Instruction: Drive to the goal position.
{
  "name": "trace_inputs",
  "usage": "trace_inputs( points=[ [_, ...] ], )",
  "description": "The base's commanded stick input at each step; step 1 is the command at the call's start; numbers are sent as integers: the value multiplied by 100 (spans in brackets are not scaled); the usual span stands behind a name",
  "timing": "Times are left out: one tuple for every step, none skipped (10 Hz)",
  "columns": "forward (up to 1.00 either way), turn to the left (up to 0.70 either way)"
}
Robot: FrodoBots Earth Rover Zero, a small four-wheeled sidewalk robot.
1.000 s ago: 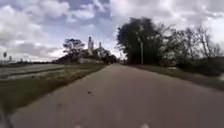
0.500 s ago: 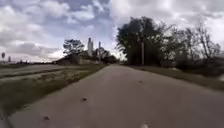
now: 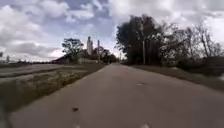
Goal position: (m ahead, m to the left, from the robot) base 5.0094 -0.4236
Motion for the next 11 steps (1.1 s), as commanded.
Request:
trace_inputs(
  points=[
    [70,-35],
    [70,-15],
    [70,0],
    [70,0],
    [70,0],
    [70,0],
    [70,0],
    [70,0],
    [70,0],
    [70,0],
    [70,0]
  ],
)
